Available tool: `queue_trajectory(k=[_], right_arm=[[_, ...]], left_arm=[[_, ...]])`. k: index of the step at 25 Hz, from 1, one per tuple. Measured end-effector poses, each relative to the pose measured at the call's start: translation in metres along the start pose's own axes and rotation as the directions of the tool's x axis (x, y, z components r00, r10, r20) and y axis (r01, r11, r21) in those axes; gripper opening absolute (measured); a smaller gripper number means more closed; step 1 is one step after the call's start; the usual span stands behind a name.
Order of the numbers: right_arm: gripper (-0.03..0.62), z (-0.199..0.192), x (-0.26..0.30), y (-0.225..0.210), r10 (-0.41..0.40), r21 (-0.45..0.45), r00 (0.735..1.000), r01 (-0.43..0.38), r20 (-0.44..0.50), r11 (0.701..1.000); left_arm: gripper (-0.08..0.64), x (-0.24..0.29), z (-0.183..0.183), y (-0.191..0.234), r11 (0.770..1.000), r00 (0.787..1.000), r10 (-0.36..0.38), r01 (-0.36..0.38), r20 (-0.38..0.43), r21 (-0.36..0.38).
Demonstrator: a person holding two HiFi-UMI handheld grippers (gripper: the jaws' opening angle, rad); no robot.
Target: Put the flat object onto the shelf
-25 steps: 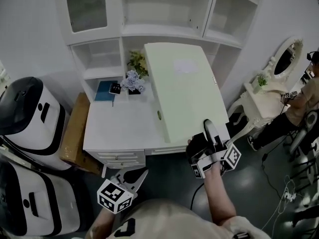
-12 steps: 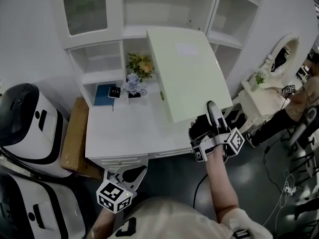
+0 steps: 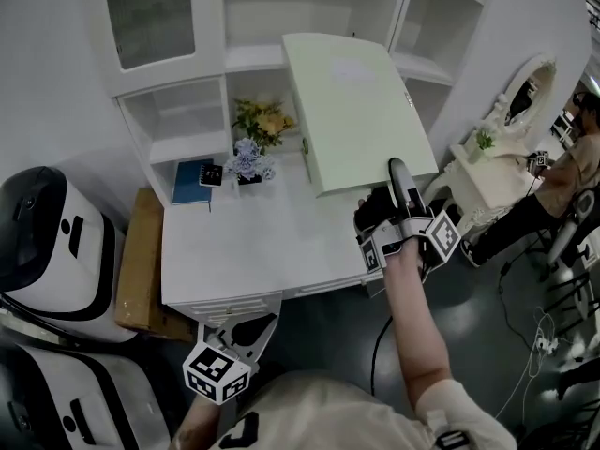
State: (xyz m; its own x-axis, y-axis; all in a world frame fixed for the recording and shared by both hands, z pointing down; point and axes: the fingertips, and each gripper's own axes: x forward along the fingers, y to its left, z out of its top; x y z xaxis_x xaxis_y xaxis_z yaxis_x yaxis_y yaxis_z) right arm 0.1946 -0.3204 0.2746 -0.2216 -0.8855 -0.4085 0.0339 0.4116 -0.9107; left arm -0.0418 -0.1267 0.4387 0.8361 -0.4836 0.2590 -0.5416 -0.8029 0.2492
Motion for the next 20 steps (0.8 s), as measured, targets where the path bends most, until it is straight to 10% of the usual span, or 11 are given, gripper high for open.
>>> queue_trajectory(k=[20], right_arm=[[0.296, 0.018, 0.050, -0.004, -0.050, -0.027, 0.982, 0.056, 0.182, 0.998]], left_arm=[[0.014, -0.011, 0.004, 0.025, 1.000, 1.000, -0.024, 0.024, -0.006, -0.015]])
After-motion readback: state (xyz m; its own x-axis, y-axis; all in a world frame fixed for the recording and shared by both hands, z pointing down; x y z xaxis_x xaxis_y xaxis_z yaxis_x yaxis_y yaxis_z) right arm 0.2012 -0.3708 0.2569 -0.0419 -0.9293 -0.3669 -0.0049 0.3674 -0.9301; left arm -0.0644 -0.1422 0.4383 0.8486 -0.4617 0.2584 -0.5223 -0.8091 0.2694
